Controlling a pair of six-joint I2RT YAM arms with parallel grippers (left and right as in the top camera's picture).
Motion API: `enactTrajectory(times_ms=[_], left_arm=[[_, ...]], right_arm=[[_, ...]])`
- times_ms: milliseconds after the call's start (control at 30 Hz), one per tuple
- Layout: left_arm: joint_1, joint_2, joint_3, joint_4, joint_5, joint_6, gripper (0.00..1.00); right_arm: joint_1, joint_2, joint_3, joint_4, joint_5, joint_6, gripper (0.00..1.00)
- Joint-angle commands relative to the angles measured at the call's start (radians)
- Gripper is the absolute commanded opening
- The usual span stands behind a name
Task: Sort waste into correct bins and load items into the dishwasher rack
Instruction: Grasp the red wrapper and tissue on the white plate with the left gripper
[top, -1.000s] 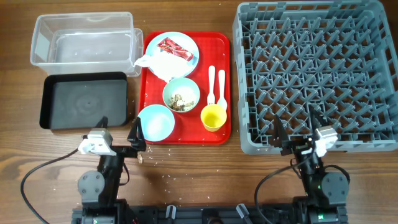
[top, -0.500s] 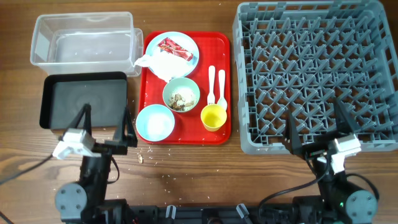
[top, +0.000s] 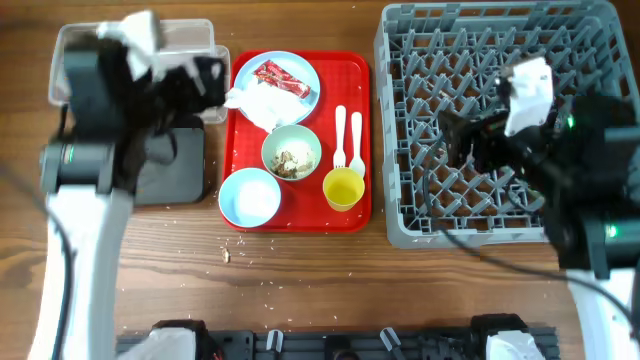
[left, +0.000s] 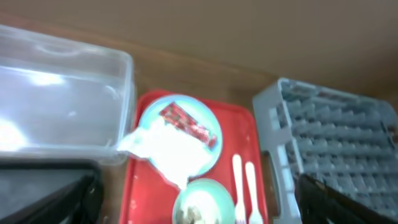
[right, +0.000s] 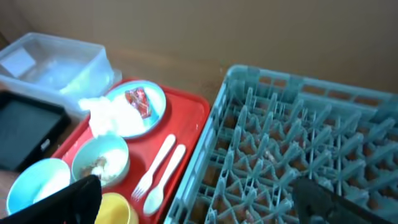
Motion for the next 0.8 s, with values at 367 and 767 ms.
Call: enactTrajectory(times_ms=[367, 767], left_arm=[[-0.223, 0.809, 0.446, -0.297, -0.089, 0.001, 1.0], [-0.248, 0.858, 0.443, -0.208, -0.296, -0.446, 1.0]], right_arm=[[-0.004, 0.198, 0.09, -0.212, -0.017, -0.013, 1.0], [-0.004, 0.198, 0.09, -0.22, -0.016, 0.018, 1.0]])
